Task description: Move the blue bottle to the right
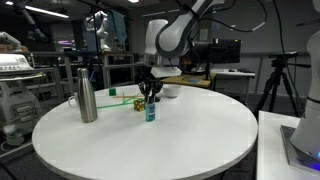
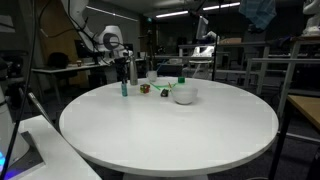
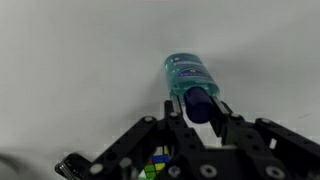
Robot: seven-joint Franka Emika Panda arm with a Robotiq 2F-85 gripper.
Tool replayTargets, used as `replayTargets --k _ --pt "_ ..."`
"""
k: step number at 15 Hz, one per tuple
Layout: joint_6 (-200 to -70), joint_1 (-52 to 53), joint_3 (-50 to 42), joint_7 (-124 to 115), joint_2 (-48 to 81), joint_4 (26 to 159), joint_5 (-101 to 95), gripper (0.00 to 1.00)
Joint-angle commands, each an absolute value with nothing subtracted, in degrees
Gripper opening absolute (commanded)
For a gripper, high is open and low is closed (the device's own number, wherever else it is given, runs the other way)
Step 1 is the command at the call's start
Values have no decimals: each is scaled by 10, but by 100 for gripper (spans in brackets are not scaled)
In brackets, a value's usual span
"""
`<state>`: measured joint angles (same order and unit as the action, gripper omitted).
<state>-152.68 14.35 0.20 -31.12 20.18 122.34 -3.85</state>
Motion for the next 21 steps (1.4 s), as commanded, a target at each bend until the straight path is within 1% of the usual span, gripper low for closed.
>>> replayTargets --k 1,2,10,21 --pt "-1504 155 -11 -322 211 1206 -53 2" --pt "-1503 156 -11 -322 212 1206 -54 7" --pt "-1501 158 -12 -321 184 1224 -58 7" --pt "-1505 136 -20 -329 71 1333 -98 7"
